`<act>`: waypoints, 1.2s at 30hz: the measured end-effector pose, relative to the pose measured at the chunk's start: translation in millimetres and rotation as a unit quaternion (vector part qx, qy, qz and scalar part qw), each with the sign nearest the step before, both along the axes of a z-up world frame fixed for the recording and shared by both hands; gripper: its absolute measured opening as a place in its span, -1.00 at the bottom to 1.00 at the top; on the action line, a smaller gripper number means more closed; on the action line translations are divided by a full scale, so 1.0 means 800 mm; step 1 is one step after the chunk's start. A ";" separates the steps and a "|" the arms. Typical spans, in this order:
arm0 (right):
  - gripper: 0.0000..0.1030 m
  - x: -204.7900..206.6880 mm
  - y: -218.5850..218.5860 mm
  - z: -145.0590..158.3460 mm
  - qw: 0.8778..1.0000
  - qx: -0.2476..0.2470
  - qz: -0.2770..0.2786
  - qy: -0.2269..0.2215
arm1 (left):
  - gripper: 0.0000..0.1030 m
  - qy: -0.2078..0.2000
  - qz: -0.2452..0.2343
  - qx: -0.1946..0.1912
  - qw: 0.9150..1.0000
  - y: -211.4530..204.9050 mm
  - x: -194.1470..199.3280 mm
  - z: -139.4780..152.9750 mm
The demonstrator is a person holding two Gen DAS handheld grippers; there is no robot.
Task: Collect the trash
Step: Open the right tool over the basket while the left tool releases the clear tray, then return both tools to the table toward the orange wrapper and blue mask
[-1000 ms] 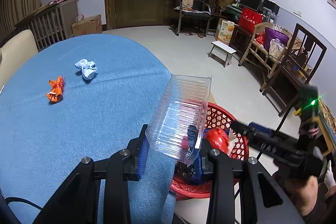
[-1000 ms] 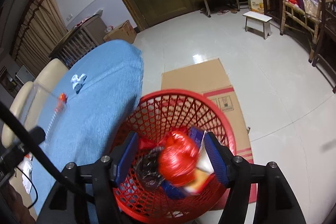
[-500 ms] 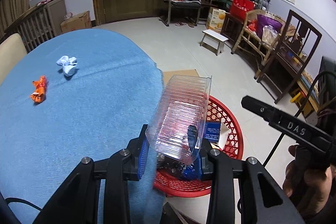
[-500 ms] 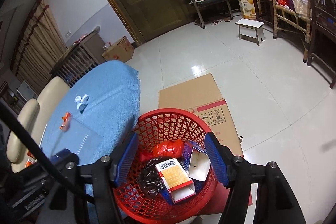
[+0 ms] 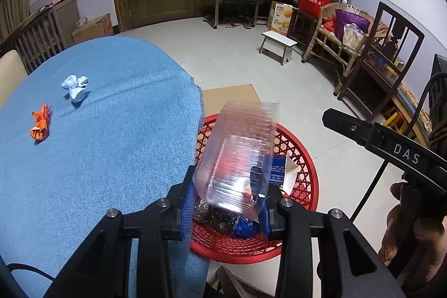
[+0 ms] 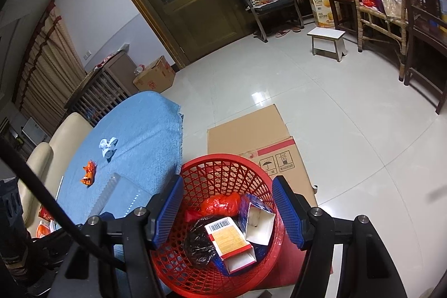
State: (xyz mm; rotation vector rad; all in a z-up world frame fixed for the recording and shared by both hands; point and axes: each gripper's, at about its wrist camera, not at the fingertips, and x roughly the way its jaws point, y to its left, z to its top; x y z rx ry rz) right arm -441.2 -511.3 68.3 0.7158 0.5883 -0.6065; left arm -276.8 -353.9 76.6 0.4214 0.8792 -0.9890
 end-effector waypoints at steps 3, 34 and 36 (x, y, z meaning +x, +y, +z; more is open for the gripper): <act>0.35 0.000 0.001 0.001 1.000 -0.001 0.000 0.000 | 0.28 -0.001 0.004 -0.004 1.000 0.000 0.000 0.001; 0.35 0.110 0.060 -0.004 0.994 -0.015 0.096 0.041 | 0.40 0.015 0.211 -0.045 0.976 0.197 0.157 -0.002; 0.34 0.138 0.073 -0.001 0.991 -0.025 0.122 0.046 | 0.40 0.021 0.227 -0.045 0.973 0.212 0.170 -0.007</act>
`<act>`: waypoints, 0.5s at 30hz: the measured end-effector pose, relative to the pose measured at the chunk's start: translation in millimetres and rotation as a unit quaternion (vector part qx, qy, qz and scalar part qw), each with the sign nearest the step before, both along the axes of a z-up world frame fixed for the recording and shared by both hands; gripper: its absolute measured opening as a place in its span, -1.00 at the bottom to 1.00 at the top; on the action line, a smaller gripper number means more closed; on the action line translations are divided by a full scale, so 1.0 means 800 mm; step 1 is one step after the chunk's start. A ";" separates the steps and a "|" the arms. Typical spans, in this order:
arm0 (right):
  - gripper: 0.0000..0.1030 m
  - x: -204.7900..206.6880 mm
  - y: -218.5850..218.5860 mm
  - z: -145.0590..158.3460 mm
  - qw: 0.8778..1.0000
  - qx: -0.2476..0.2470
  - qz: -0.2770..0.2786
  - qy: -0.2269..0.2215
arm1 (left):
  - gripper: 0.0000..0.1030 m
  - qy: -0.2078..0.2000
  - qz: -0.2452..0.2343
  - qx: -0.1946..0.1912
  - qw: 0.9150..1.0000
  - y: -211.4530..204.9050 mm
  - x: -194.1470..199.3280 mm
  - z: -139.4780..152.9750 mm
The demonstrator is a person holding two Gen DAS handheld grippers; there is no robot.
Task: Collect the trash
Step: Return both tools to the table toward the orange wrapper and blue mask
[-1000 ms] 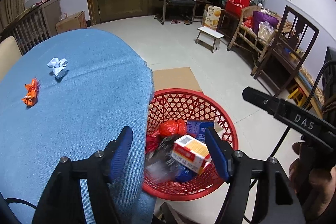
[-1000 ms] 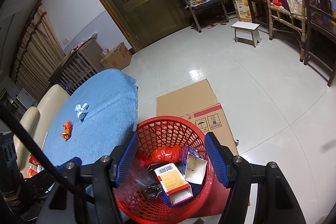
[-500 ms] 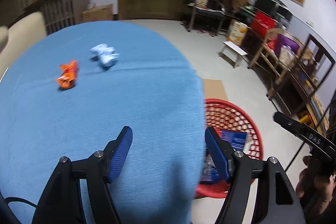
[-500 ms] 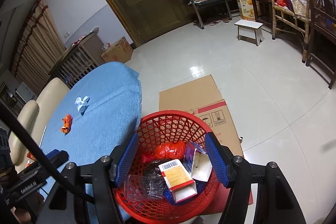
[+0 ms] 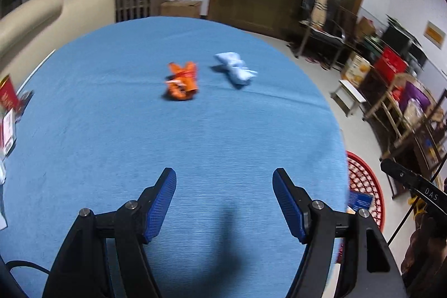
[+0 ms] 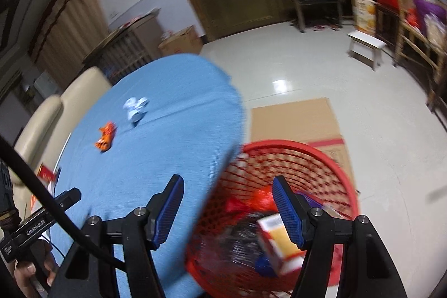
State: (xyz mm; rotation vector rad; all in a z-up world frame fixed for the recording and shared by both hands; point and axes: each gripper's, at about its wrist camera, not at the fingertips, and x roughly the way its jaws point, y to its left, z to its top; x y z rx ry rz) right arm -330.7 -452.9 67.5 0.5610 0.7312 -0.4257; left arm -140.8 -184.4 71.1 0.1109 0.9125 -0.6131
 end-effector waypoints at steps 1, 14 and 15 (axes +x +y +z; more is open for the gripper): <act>0.34 0.015 0.006 0.001 1.000 -0.004 0.014 0.002 | 0.40 0.002 0.008 0.000 1.000 0.007 0.006 -0.002; 0.34 0.266 0.064 -0.009 0.986 -0.051 0.154 0.042 | 0.40 0.024 0.065 -0.007 0.998 0.058 0.061 -0.022; 0.34 0.278 0.065 -0.011 0.985 -0.051 0.158 0.045 | 0.40 0.024 0.068 -0.007 0.997 0.060 0.065 -0.023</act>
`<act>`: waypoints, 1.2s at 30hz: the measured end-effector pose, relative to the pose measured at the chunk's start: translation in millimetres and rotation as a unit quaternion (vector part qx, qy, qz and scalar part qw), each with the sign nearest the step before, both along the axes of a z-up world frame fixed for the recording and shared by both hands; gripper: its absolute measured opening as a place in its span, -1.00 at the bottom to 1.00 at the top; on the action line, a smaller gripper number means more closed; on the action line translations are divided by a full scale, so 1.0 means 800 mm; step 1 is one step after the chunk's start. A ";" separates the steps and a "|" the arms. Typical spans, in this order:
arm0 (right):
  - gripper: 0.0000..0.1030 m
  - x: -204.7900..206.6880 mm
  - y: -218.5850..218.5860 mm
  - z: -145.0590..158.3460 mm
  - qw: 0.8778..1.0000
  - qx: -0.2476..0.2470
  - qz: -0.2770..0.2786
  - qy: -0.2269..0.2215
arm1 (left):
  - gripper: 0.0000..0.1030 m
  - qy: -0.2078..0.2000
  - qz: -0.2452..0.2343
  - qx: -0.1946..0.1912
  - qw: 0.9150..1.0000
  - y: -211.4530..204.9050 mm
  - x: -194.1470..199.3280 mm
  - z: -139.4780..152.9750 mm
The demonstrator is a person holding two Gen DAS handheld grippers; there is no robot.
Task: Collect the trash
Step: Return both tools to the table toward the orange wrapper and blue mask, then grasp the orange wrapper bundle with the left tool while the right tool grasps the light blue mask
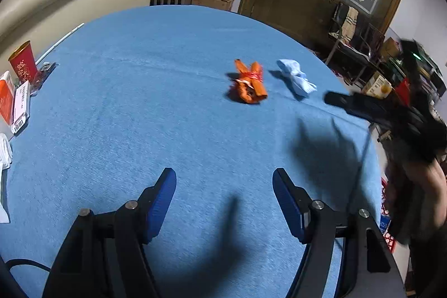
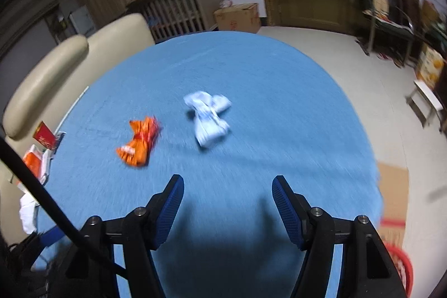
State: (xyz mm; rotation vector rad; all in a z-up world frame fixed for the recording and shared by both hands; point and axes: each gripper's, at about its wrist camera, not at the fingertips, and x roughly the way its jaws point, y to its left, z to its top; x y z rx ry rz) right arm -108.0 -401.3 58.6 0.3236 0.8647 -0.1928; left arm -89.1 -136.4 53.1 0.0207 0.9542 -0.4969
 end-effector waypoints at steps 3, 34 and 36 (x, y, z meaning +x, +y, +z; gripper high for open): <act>0.34 0.050 -0.002 -0.010 1.000 0.000 0.001 0.016 | 0.40 0.002 0.006 0.001 1.000 0.006 0.010 -0.003; -0.36 -0.022 -0.004 0.010 0.999 0.019 -0.001 -0.032 | -0.32 0.013 -0.013 0.039 0.999 -0.129 0.142 -0.022; -0.36 -0.028 0.001 0.011 0.999 0.021 0.001 -0.034 | -0.33 0.009 -0.014 0.038 0.999 -0.117 0.132 -0.018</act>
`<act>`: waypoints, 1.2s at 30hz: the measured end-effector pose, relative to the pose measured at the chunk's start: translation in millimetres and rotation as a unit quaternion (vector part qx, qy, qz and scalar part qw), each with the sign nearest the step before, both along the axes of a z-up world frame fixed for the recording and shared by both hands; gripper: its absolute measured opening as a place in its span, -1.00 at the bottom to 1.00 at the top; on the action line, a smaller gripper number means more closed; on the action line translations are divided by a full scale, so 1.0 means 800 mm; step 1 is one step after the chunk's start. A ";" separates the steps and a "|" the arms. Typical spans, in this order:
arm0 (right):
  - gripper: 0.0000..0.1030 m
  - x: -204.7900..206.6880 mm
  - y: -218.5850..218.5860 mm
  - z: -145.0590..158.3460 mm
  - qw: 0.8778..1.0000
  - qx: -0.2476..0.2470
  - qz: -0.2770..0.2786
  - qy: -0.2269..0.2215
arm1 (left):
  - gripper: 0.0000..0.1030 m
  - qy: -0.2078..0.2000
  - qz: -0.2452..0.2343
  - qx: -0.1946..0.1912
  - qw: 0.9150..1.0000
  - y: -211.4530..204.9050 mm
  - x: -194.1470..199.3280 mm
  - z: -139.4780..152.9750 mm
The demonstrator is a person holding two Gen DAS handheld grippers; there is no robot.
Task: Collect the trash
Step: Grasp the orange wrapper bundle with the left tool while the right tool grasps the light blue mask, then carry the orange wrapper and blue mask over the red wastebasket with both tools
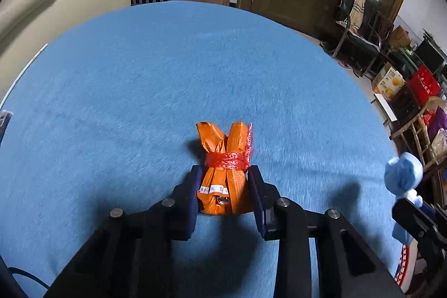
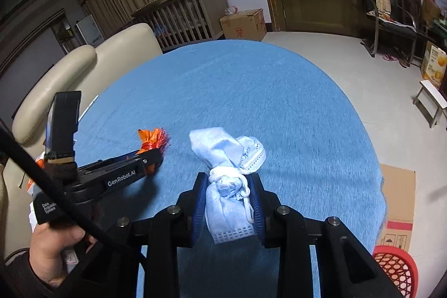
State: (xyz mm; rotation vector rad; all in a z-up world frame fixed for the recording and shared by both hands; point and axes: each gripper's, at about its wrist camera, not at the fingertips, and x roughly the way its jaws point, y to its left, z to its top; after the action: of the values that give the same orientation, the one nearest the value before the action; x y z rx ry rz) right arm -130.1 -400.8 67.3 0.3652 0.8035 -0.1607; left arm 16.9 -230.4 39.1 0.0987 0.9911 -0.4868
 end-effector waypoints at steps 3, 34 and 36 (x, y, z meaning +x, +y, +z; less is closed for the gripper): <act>-0.36 -0.003 0.008 -0.001 1.000 0.002 0.006 -0.001 | -0.34 -0.013 0.010 0.007 1.000 0.023 -0.018 0.007; -0.36 -0.099 0.164 -0.020 0.998 0.046 0.041 0.000 | -0.33 -0.045 0.086 0.000 0.995 0.199 -0.184 0.041; -0.36 -0.106 0.167 -0.017 0.998 0.044 0.042 -0.005 | -0.33 -0.049 0.087 0.002 0.995 0.199 -0.188 0.044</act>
State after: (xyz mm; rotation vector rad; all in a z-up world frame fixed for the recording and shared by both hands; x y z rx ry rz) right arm -214.7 -267.3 53.7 0.4146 0.8163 -0.0443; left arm -133.3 -71.4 74.1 0.0387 0.8956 -0.3184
